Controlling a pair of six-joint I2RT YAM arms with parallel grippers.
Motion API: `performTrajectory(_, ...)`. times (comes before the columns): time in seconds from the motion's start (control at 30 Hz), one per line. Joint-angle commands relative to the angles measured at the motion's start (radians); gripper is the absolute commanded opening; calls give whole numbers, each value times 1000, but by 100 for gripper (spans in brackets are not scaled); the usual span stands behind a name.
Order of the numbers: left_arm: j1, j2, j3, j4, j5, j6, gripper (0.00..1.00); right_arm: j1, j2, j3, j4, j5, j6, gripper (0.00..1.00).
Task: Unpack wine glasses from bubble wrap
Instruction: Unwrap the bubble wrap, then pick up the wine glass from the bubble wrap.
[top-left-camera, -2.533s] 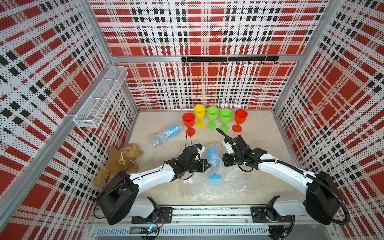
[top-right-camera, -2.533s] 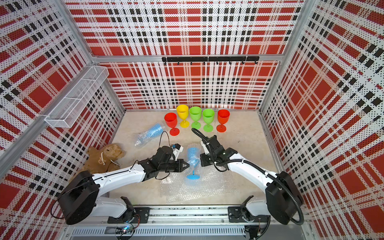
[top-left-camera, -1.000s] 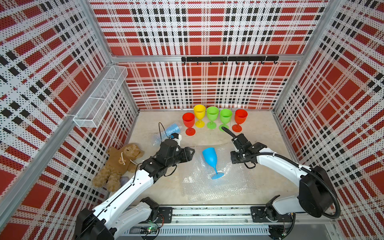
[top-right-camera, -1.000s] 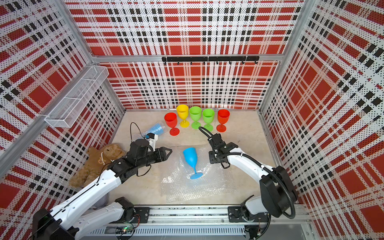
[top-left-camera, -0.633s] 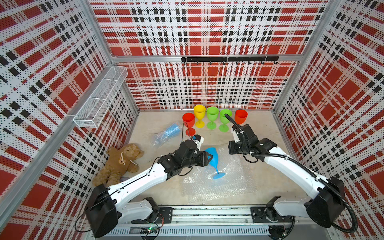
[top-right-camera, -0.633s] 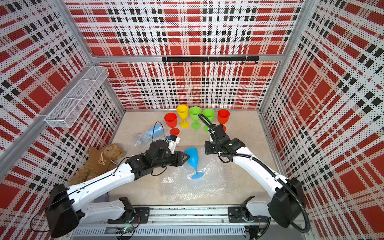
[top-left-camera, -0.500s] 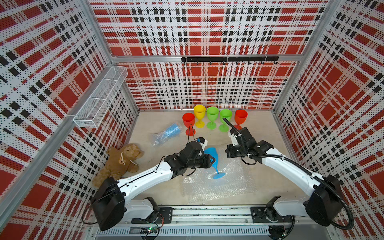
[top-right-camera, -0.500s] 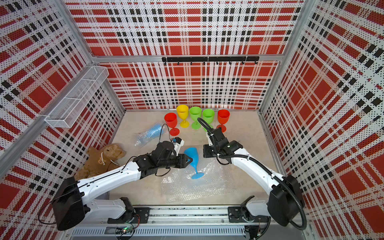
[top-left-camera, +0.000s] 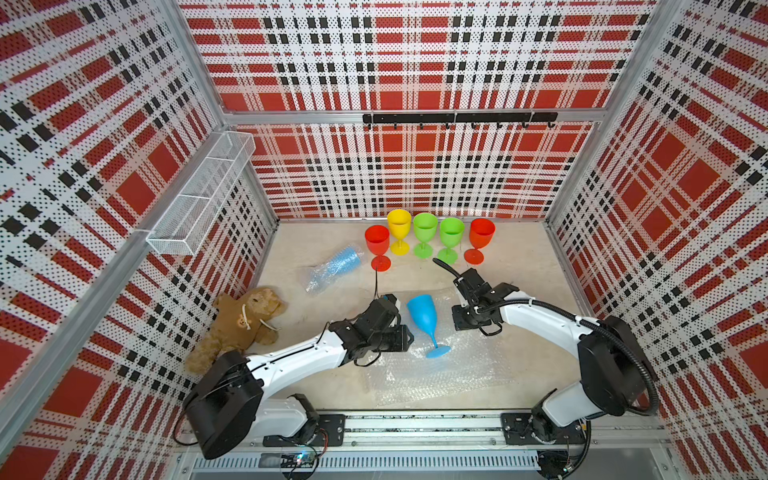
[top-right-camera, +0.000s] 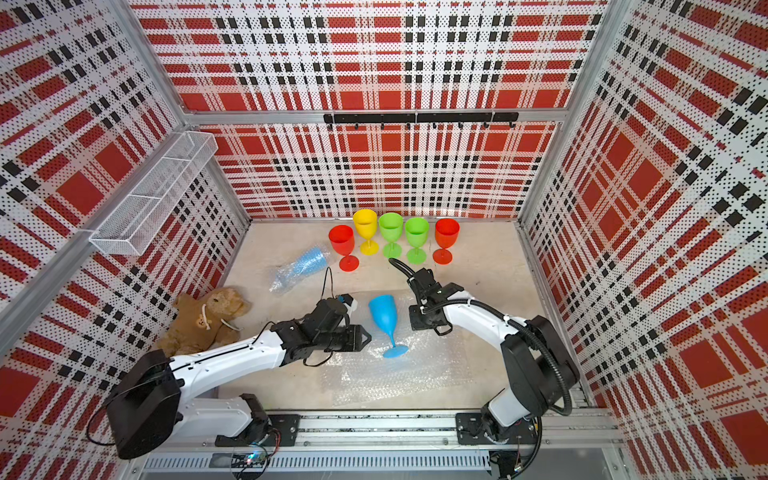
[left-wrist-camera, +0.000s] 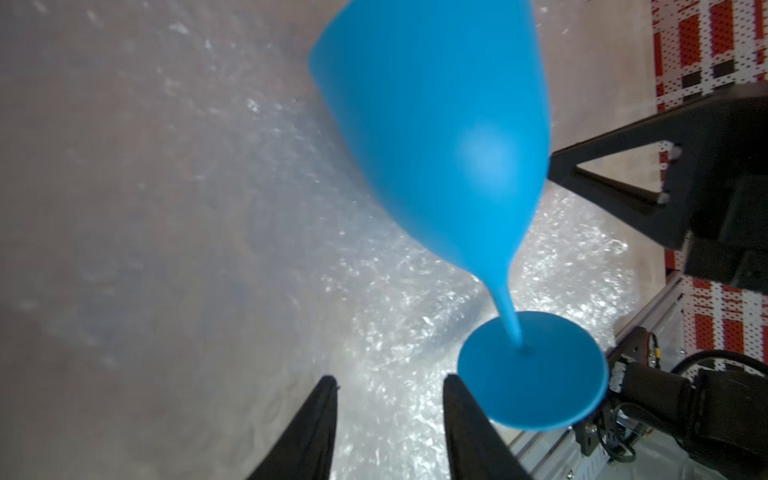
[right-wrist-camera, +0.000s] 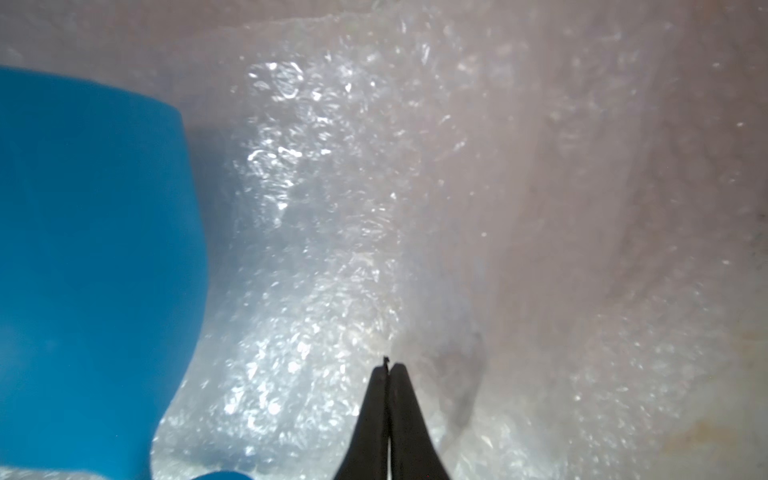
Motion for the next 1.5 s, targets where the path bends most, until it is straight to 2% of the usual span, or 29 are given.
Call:
performTrajectory(0.0, 13, 31, -8, -30, -63, -15, 45, 6, 42, -1, -30, 77, -16, 7)
performTrajectory(0.1, 16, 33, 3, -36, -67, 1, 44, 6, 80, 33, -64, 77, -40, 13)
performTrajectory(0.13, 16, 26, 10, -38, -55, 9, 45, 7, 80, 55, -87, 71, -51, 19)
performTrajectory(0.2, 15, -13, 42, -42, -17, 41, 49, 15, 48, 121, -149, 68, -75, 43)
performTrajectory(0.27, 21, -72, 75, -53, 1, 56, 55, 19, 27, 199, -223, 83, -98, 54)
performTrajectory(0.43, 92, -221, 144, -90, 18, 148, 66, 28, 49, 406, -402, 110, -114, 66)
performTrajectory(0.53, 136, -286, 166, -131, -55, 243, 67, 30, 99, 521, -477, -31, -135, 80)
performTrajectory(0.63, 176, -349, 126, -134, -146, 290, 67, 61, 172, 616, -525, -144, -198, 99)
performTrajectory(0.73, 217, -409, 74, -108, -115, 308, 67, 77, 279, 718, -600, -186, -224, 100)
performTrajectory(0.9, 223, -478, 49, -94, -149, 306, 66, 84, 402, 765, -623, -210, -228, 100)
performTrajectory(1.13, 184, -465, 34, -80, -164, 297, 66, 90, 552, 814, -637, -229, -228, 100)
performTrajectory(1.47, 171, -463, 30, -75, -170, 294, 66, 84, 666, 942, -641, -241, -220, 100)
